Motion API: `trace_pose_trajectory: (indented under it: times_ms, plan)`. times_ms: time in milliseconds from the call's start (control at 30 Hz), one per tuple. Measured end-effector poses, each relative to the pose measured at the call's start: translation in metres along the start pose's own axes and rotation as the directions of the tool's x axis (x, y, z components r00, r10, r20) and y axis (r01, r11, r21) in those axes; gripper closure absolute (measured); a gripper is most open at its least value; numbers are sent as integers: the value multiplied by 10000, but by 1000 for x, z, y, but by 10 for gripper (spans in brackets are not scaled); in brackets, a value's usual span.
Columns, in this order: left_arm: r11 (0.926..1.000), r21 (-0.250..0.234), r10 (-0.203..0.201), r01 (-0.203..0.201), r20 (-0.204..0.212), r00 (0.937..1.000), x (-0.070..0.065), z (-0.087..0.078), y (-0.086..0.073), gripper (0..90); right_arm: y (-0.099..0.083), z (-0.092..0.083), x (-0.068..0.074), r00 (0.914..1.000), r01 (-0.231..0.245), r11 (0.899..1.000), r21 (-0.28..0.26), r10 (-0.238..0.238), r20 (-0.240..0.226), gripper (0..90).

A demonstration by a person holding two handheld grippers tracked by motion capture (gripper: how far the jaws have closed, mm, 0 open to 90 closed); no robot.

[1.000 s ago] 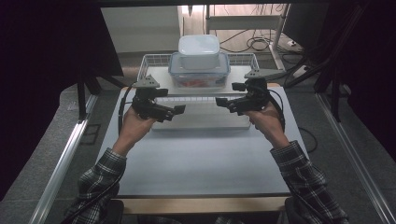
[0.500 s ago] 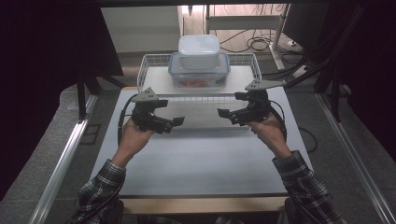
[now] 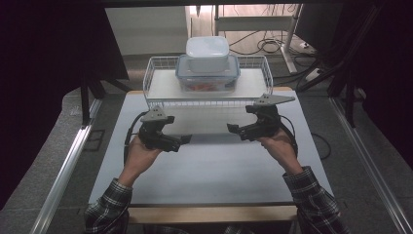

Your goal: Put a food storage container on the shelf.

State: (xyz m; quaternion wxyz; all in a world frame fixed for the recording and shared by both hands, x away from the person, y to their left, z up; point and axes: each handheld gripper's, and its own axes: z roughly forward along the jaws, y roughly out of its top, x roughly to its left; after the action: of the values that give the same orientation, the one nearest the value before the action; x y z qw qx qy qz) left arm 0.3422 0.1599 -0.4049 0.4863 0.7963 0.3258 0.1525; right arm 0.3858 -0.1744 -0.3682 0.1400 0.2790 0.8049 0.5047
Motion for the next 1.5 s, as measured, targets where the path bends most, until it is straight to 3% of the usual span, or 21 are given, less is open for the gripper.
trace_pose_trajectory:
  times_ms: [167,600,1167,1500]
  plan:
    - [9998,193,63,-59,-235,9997,-4,5,-14,42,-11,4,2,9998,174,9997,198,-175,63,1]
    - [9992,392,-56,63,-163,9999,-11,12,-34,41,-30,5,6,9996,36,9983,590,-53,284,0]
    - [9975,594,-365,391,-442,9984,-14,7,-62,42,-60,1,6,9988,189,9960,873,-227,426,4]
    - [9973,576,-424,457,-570,9975,-18,0,-77,42,-77,-8,8,9975,-346,9953,901,288,649,0]
